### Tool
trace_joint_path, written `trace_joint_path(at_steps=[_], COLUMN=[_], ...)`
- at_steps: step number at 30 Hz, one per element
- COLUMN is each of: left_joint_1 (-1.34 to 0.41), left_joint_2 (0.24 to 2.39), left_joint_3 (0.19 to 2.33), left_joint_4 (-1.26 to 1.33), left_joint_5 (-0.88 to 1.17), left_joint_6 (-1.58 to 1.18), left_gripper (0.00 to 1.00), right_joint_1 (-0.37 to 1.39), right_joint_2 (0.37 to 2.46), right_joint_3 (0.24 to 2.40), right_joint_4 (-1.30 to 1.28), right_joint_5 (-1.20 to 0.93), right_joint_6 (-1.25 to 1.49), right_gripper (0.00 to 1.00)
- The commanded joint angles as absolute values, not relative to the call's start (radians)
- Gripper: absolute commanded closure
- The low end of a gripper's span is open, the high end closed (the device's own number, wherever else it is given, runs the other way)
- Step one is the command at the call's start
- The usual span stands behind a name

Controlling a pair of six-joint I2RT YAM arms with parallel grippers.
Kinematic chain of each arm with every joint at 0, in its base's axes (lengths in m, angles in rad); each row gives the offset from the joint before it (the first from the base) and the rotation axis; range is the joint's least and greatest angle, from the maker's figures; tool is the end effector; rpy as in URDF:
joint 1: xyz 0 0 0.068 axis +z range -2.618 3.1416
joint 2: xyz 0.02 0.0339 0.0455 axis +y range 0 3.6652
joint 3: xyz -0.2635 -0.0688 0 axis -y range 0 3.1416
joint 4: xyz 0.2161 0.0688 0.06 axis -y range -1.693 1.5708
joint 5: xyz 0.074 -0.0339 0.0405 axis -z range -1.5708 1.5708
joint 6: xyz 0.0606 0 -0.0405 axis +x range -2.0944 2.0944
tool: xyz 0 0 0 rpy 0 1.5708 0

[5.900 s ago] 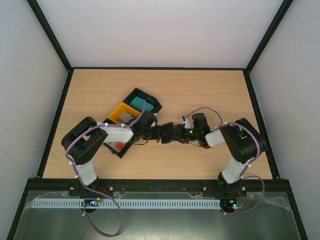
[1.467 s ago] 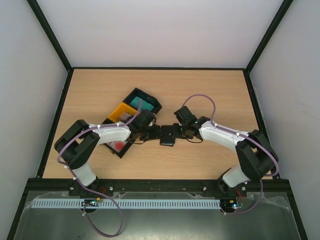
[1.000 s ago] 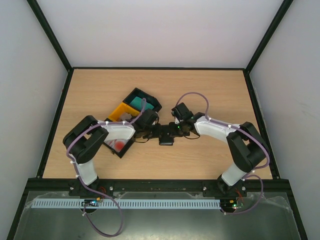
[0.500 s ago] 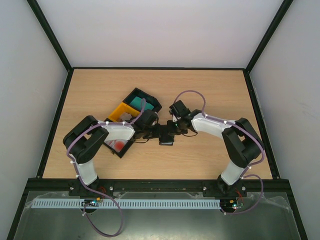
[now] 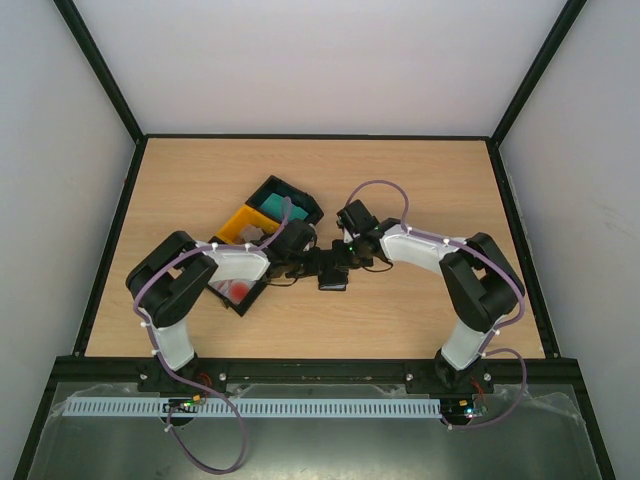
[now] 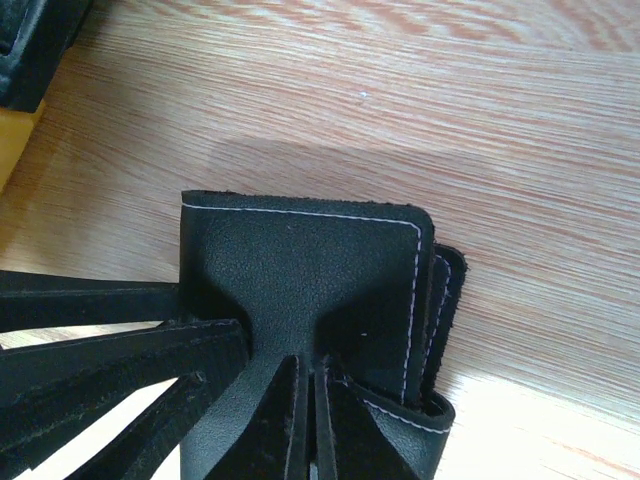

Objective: Put the credit cards into the card holder
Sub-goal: Close the card holder at the center of the board.

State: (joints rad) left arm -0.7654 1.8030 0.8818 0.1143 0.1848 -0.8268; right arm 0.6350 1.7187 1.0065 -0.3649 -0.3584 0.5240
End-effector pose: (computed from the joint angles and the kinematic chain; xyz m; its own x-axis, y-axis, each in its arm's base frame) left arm 0.2458 -0.2516 0.1377 -0.9212 -0.1179 -0.3708 0.1401 0.7885 -0.5988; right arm 0.2479 0.2090 0.1632 -0.9587 -0.1244 -0.2557 -0.2421 0.8287 0.5046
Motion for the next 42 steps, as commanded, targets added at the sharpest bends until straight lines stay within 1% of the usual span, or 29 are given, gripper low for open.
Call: trace_joint_path(at_steps=[1,14,28,42], left_joint_1=[-0.787,-0.787,-0.787,-0.787], left_joint_2=[1.838,1.842,1.845,1.845], left_joint_3=[0.862,0.859,0.857,0.859], left_joint_4=[0.098,0.100,0.103,0.093], left_joint_5=[0.222,0.230,0.235,0.227], left_joint_6=[-0.824,-0.827,-0.830,-0.831], left_gripper=[0.76,0.77,0.77,0.77], right_joint_1=[0.632,0.643,0.694,0.703], right_joint_2=[1.741,1.680,1.698,1.677], right_joint_3=[0.996,0.938,0.894,0.726], right_joint_4=[-0.357,-0.307,-0.242,-0.139], right_joint_5=[-0.330,-0.206,-0.236,-0.237], right_joint_6=[0.549,0.663,0.697,0.735], right_gripper=[0.98,0.98,0.98,0.98])
